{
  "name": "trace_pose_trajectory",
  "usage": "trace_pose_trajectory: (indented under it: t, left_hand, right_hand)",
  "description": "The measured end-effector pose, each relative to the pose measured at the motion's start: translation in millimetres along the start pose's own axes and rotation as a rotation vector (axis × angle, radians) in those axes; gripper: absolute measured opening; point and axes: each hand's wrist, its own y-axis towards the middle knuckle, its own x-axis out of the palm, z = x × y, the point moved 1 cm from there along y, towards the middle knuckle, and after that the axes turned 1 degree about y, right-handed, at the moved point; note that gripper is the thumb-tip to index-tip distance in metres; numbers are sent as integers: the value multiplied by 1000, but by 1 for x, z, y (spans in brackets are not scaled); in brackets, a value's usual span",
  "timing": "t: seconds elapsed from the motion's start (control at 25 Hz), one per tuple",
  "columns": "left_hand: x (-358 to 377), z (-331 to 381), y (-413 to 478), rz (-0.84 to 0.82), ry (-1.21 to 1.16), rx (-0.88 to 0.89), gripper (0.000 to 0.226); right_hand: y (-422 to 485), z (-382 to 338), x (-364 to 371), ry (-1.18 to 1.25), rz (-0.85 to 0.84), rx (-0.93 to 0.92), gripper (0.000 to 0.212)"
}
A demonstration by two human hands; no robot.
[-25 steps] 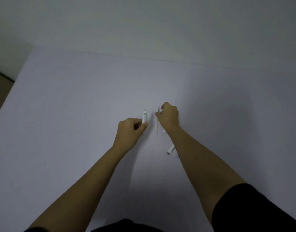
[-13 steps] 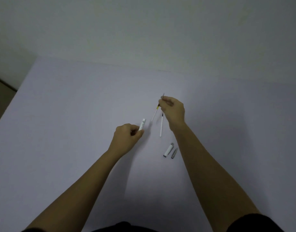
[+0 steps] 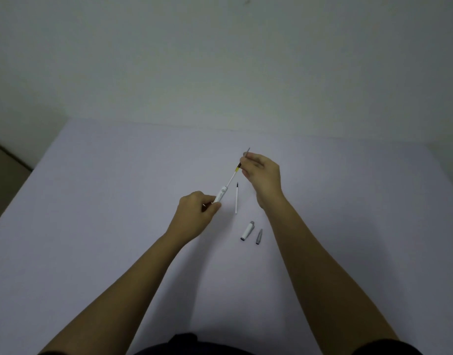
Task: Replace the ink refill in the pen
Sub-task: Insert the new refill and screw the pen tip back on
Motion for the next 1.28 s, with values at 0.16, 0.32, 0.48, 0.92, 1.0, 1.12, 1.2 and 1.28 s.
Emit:
trace_pose_trajectory:
  t: [0.16, 0.32, 0.48, 0.92, 1.0, 1.12, 1.2, 1.28]
  left_hand:
    - [-8, 10, -7, 43, 21, 27, 30]
    - [-11, 19, -10, 85, 28, 73, 33]
    - [-13, 28, -8, 125, 21, 111, 35]
    - [-9, 26, -4, 145, -29, 65, 35]
    - [-7, 22, -3, 138, -23, 57, 36]
    - [-6, 17, 1, 134, -11, 46, 35]
    - [-5, 13, 2, 131, -6, 33, 35]
    - [-3, 10, 2, 120, -3, 26, 36]
  right_hand:
    - [-17, -13, -5, 38, -31, 11, 7]
    - [-30, -18, -9, -67, -90, 7, 6]
    - [-39, -14, -12, -165, -182, 12, 11]
    - [-32, 98, -81, -894, 117, 170, 27]
    - [-32, 112, -82, -943, 94, 203, 32]
    - [-29, 123, -80, -979, 106, 236, 32]
    - [-27, 126, -82, -997, 117, 251, 30]
    - [-26, 125, -83, -956, 138, 265, 31]
